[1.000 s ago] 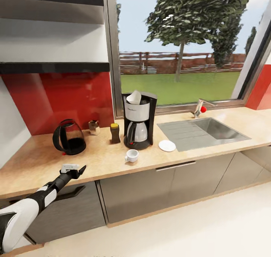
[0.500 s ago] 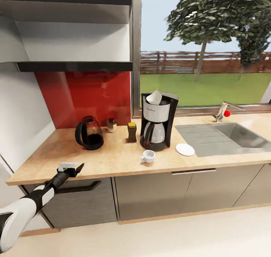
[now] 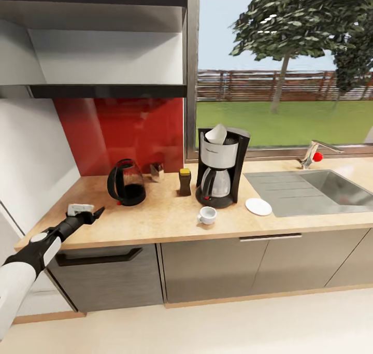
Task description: Set up a coffee station on the kitchen countertop: keep the coffee maker on the countertop, move the bottle of coffee from the kitchen shelf to the counter next to the coffee maker, place a paper coffee filter on top of the coffee maker, put the saucer next to the coffee maker with the coffee cup on the saucer, and place the electric kettle next to the coffee maker.
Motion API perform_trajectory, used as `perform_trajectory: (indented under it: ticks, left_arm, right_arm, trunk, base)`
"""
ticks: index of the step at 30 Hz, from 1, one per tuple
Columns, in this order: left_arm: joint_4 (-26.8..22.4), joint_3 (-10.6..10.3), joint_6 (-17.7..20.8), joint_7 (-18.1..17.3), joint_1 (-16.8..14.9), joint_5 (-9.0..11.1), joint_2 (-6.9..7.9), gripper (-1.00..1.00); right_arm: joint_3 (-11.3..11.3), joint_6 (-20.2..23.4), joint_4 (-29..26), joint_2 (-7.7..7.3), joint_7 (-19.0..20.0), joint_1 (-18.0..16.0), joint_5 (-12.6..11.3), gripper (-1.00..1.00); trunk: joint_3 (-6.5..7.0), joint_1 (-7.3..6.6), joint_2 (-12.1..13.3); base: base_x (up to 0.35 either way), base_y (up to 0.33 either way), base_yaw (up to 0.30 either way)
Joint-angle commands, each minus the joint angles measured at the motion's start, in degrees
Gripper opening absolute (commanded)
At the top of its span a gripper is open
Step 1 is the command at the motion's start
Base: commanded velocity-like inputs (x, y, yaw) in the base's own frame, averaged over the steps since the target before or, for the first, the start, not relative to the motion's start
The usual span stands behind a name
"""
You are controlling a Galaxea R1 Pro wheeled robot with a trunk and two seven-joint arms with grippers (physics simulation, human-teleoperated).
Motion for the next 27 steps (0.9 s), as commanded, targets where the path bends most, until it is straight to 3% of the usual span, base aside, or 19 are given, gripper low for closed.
perform_trajectory:
  ticks: [1,8,15,27]
  left_arm:
    - [-0.11,0.15,0.24,-0.45,-0.05,0.31,-0.01,1.0]
    - [-0.77,0.05,1.01,-0.64,-0.02,0.27,-0.07,1.0]
    - [-0.76,0.05,1.09,-0.73,-0.02,0.28,-0.15,1.0]
    - [-0.74,0.0,1.09,-0.72,-0.02,0.28,-0.33,1.0]
  right_arm:
    - [0.08,-0.45,0.27,0.0,0.07,-0.12,0.12,1.0]
    - [0.06,-0.45,0.27,0.0,0.07,-0.08,0.12,1.0]
    - [-0.01,-0.45,0.27,0.0,0.04,-0.11,0.12,1.0]
    - [0.09,-0.45,0.27,0.0,-0.02,-0.09,0.35,1.0]
  trunk:
    - [-0.1,0.02,-0.09]
    - [-0.1,0.02,-0.09]
    - [-0.1,0.02,-0.09]
    - [-0.1,0.02,-0.09]
  base:
    - [0.0,0.0,0.0]
    - [0.008,0.0,-0.018]
    - [0.198,0.117,-0.186]
    - [0.099,0.07,-0.009]
